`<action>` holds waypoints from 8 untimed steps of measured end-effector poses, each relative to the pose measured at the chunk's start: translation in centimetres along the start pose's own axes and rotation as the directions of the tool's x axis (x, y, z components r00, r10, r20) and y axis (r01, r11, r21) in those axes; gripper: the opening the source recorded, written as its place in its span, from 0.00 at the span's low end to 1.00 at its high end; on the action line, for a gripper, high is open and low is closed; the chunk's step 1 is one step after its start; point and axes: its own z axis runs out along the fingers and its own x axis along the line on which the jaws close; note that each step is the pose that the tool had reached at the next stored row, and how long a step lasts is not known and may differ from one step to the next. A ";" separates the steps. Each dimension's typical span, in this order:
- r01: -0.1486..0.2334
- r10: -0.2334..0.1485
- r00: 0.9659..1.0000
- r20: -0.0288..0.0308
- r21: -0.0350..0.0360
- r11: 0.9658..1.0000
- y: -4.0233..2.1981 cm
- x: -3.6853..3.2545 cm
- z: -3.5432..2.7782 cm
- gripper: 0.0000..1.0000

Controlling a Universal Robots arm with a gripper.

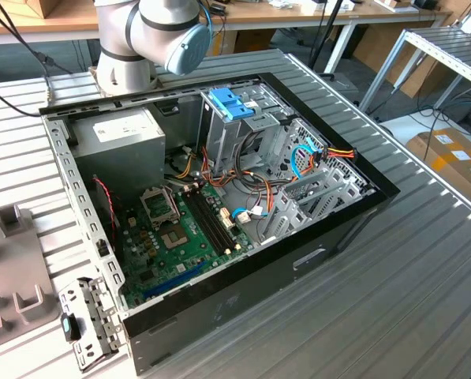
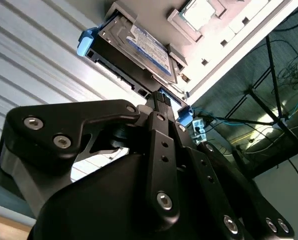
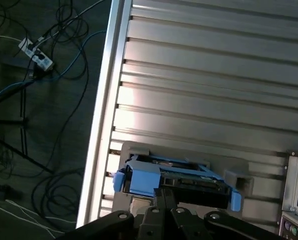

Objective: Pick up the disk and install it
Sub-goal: 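Pick up the disk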

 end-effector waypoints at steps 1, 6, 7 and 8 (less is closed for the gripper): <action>0.017 -0.017 1.000 0.000 0.000 1.000 0.00 0.00 0.00 0.11; 0.097 -0.097 0.995 -0.003 0.001 0.995 0.01 0.00 0.05 0.11; 0.108 -0.108 0.994 -0.003 0.001 0.994 0.01 0.00 0.05 0.11; 0.123 -0.123 0.992 -0.004 0.001 0.992 0.01 0.00 0.05 0.11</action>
